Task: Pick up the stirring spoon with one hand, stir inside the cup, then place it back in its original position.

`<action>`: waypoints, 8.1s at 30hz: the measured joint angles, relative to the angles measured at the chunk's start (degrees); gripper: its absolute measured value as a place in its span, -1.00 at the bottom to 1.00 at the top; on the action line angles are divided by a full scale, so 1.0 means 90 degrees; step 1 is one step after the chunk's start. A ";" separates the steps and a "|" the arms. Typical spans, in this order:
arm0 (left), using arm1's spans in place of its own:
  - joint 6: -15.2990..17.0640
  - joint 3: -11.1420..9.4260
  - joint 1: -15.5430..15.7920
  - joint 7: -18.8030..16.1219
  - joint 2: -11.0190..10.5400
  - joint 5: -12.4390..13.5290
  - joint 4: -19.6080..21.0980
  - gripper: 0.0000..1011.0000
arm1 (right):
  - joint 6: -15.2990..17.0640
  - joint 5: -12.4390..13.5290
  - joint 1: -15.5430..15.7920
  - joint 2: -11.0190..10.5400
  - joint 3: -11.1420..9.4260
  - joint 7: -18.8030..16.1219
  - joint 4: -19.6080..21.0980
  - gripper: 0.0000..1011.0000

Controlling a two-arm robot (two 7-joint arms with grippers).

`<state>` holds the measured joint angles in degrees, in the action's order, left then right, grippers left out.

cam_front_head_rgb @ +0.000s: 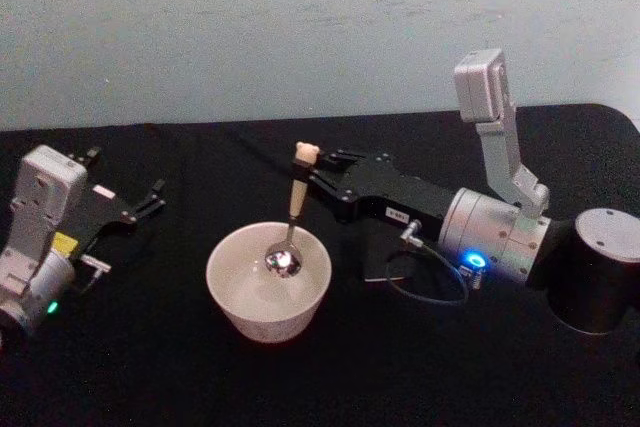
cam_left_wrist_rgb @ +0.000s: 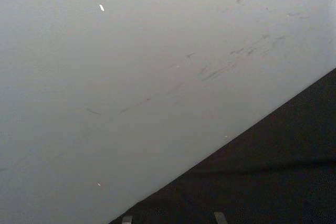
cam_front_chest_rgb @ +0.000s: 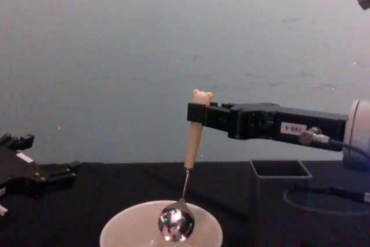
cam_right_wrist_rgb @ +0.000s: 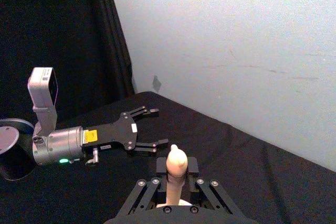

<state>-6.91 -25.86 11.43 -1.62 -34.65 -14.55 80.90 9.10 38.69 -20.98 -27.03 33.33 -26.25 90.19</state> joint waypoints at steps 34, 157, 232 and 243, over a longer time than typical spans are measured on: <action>0.0000 0.0000 0.0000 0.0000 0.0000 0.0000 0.0000 0.98 | 0.0098 0.0062 -0.0076 0.0137 -0.0008 -0.0189 -0.0043 -0.57; 0.0000 0.0000 0.0000 0.0000 0.0000 0.0001 0.0000 0.98 | -0.0059 -0.0998 -0.0582 0.1071 0.0050 -0.0194 -0.1596 -0.57; 0.0000 0.0000 0.0000 0.0000 0.0000 0.0000 0.0000 0.98 | 0.0178 -0.0932 -0.0059 0.0645 -0.0146 -0.0141 -0.0797 -0.57; 0.0000 0.0000 0.0000 0.0000 0.0000 0.0000 0.0000 0.98 | 0.0274 -0.0680 0.0238 0.0377 -0.0026 -0.0392 -0.0188 -0.57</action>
<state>-6.91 -25.86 11.43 -1.62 -34.64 -14.55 80.90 11.57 32.57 -18.84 -23.64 33.10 -29.78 88.50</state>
